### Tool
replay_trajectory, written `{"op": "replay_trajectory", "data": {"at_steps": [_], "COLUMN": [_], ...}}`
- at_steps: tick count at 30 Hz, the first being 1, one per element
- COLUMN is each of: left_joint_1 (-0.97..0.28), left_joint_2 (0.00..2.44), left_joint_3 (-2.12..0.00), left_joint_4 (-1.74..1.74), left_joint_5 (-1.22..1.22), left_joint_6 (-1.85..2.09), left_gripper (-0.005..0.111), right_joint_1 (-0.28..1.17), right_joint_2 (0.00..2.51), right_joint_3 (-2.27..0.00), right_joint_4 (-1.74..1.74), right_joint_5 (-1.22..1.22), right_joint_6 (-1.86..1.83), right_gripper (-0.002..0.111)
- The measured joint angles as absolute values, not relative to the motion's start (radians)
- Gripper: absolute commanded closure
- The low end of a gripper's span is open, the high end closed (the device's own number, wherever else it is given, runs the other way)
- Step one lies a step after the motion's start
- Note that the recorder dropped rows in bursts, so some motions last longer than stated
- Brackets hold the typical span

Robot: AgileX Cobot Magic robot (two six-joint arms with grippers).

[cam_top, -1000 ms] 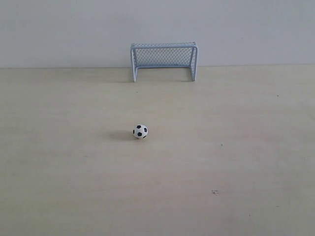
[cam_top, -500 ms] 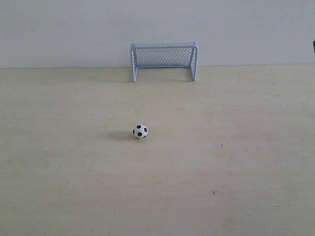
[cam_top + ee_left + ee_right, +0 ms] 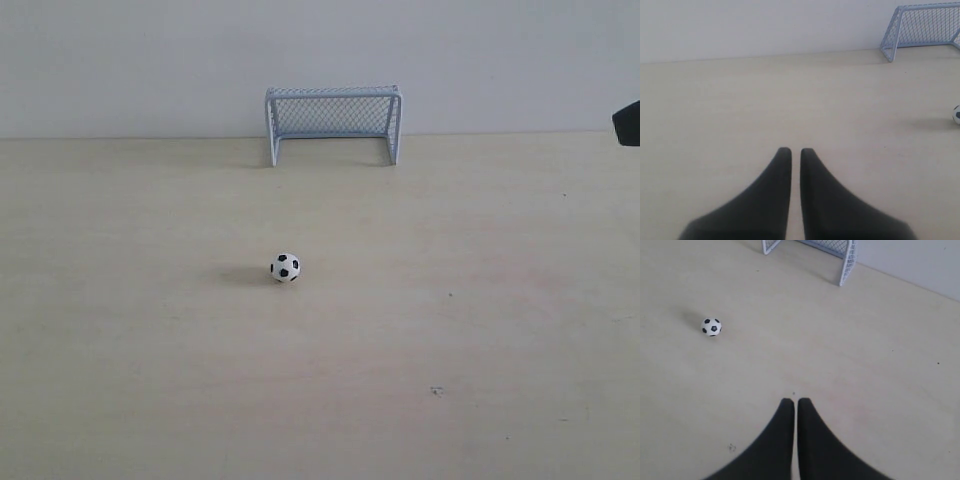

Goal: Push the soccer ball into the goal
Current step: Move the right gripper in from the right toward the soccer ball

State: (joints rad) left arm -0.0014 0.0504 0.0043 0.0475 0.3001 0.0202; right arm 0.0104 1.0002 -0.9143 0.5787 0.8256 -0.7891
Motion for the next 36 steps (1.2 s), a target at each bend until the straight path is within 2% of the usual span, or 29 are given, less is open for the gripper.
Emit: {"op": "replay_trajectory", "data": {"at_steps": [16,30,36], "left_joint_1": [-0.001,-0.001,-0.001], "left_joint_2": [0.050,0.050,0.050], "left_joint_3": [0.004,0.004,0.004], "left_joint_4": [0.048,0.048,0.048], "left_joint_5": [0.300,0.300,0.300], "left_joint_6": [0.020,0.020,0.020], "left_gripper": [0.100,0.100,0.100], "right_joint_1": [0.023,0.295,0.359], "right_joint_2": [1.159,1.387,1.463], "right_joint_3": [-1.079,-1.202,-1.260], "right_joint_4": [0.611,0.493,0.480], "right_joint_5": [1.033,1.028,1.024], "right_joint_6": [-0.791,-0.738,-0.726], "right_gripper": [0.108,0.108,0.108]}}
